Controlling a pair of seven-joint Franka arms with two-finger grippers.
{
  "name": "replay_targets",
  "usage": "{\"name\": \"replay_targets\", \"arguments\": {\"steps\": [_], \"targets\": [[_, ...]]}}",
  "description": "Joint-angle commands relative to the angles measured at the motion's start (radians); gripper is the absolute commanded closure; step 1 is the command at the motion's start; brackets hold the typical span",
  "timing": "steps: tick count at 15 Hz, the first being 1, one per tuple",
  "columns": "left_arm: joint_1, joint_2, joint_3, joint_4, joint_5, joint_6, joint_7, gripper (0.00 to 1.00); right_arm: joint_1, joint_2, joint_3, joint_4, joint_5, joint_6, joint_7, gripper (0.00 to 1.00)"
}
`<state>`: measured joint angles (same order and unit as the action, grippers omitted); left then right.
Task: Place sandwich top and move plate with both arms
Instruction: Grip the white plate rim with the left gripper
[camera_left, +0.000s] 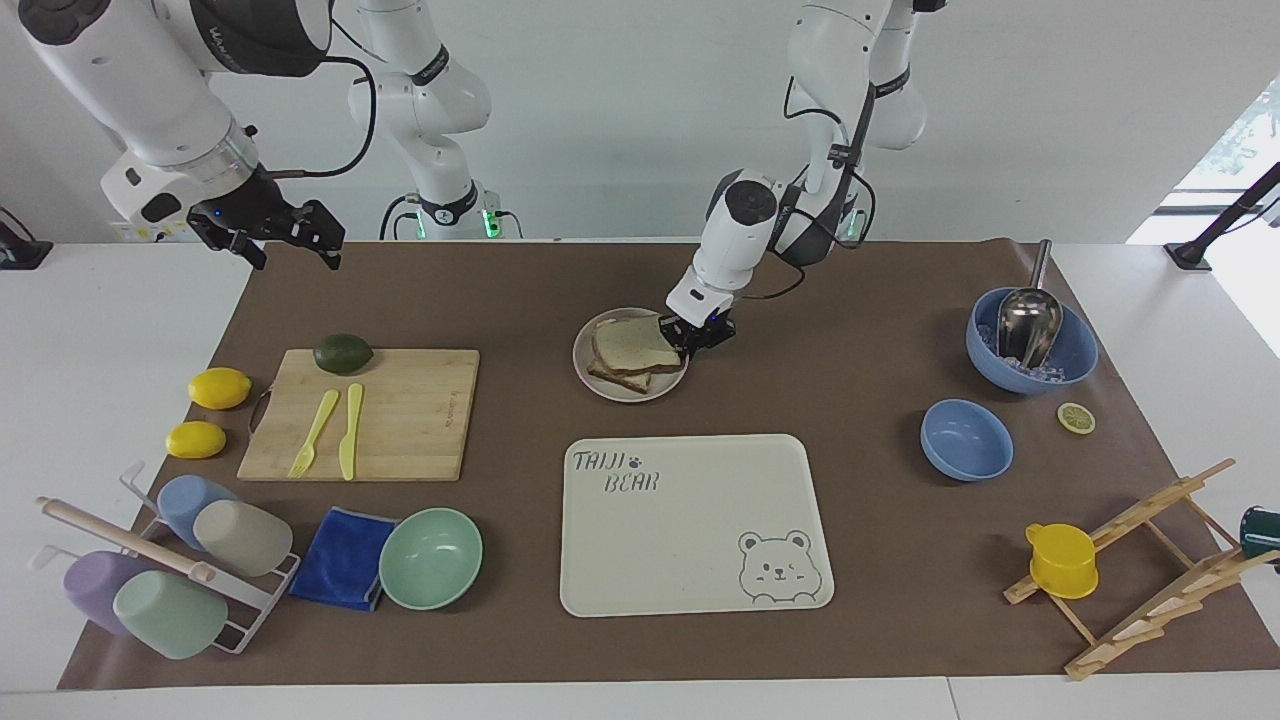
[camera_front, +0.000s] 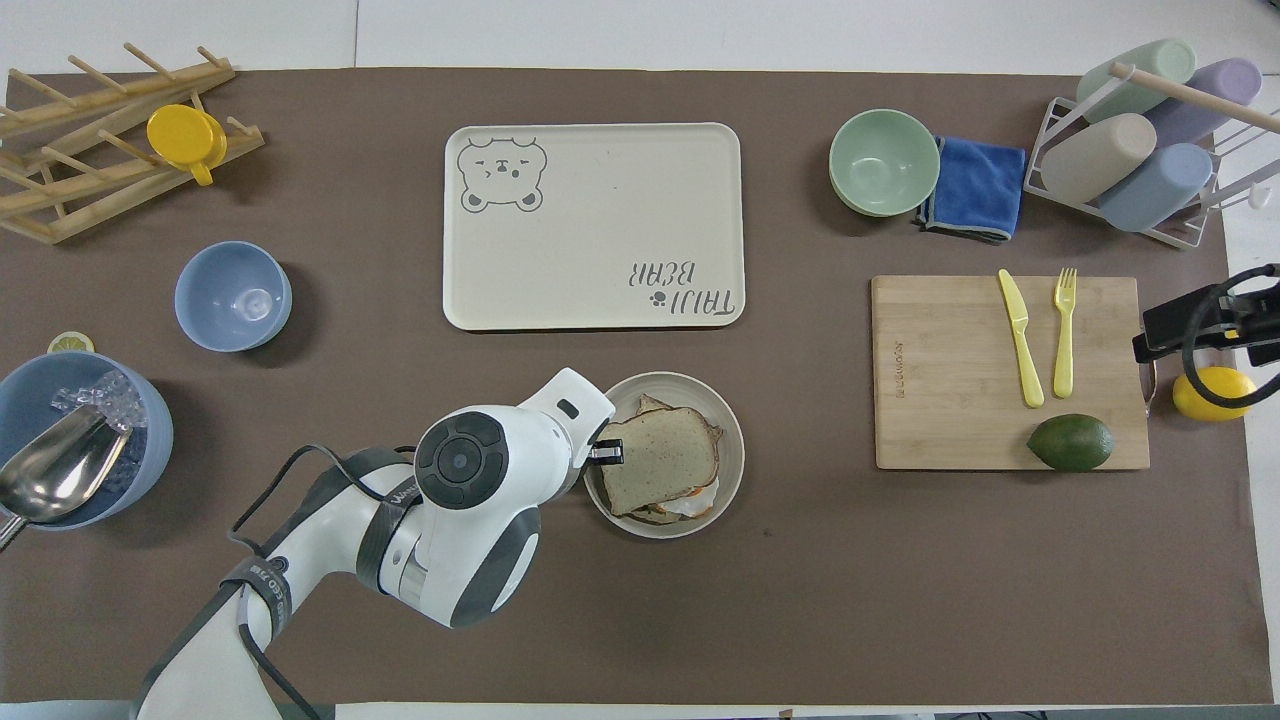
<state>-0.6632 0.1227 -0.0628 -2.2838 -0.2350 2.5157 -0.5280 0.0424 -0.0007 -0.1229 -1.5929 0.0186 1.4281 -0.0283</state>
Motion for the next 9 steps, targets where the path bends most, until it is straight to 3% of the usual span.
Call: {"name": "replay_targets", "arguments": {"steps": [1, 7, 9], "targets": [[-0.012, 0.014, 0.014, 0.001, -0.010, 0.012, 0.000, 1.00, -0.007, -0.013, 0.003, -0.010, 0.018, -0.008, -0.002, 0.00], [0.001, 0.008, 0.014, 0.016, -0.012, -0.005, 0.000, 1.00, -0.007, -0.013, 0.002, -0.010, 0.020, -0.008, -0.002, 0.00], [0.020, -0.003, 0.014, 0.058, -0.012, -0.081, 0.002, 1.00, -0.007, -0.013, 0.002, -0.010, 0.020, -0.009, -0.002, 0.00]]}}
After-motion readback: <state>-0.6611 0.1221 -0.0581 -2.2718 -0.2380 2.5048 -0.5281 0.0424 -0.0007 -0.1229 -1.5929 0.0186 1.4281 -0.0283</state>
